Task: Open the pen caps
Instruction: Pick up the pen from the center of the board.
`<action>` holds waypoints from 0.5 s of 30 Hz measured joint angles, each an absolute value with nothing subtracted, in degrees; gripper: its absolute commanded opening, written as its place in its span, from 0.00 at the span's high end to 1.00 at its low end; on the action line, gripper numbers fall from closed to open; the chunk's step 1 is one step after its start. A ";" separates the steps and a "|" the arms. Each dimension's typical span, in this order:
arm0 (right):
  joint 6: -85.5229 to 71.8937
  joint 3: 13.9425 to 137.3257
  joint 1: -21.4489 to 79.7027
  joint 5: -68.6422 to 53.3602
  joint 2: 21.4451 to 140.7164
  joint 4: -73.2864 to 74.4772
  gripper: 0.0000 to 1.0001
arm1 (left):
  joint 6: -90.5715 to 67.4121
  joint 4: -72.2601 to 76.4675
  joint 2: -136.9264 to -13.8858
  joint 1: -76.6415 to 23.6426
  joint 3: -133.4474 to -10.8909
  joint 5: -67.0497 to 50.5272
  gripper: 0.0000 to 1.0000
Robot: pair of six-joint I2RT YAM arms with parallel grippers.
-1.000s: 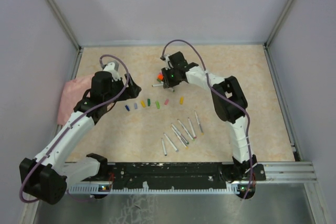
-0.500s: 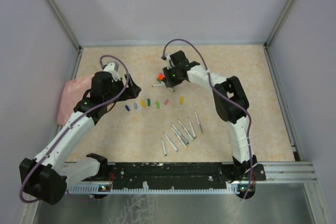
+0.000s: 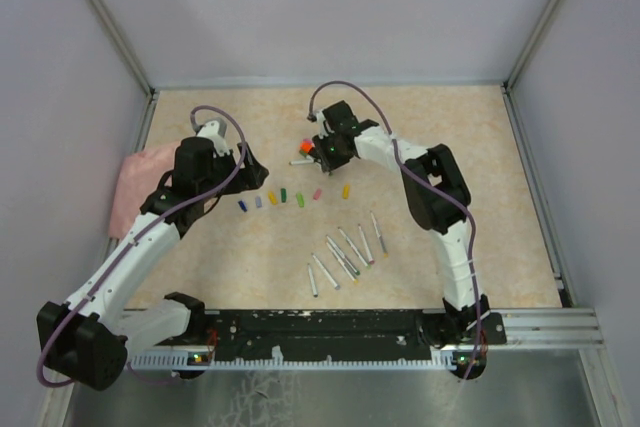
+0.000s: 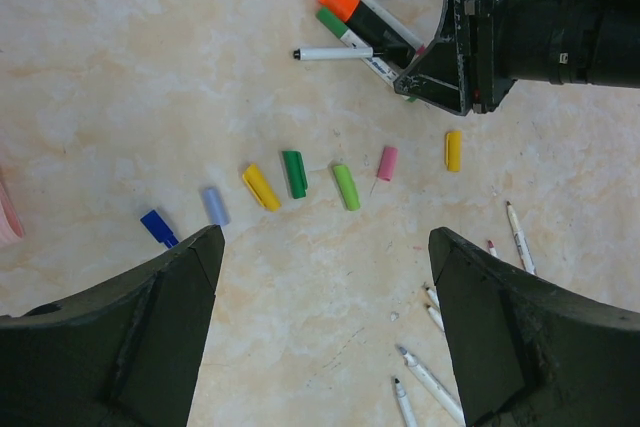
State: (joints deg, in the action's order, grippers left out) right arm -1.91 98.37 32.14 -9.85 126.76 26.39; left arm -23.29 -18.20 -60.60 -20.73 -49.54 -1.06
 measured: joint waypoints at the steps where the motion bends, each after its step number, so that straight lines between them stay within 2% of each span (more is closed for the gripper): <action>1: -1.45 98.37 32.21 -9.37 126.76 26.50 0.82 | -23.29 -18.17 -60.60 -20.73 -49.54 -1.06 0.12; 6: 0.93 98.37 32.73 -6.46 126.76 26.92 0.87 | -23.29 -18.17 -60.60 -20.73 -49.54 -1.10 0.12; 15: 3.97 92.16 32.86 -1.74 122.74 25.04 0.89 | -23.35 -18.13 -60.60 -20.73 -49.54 -2.55 0.13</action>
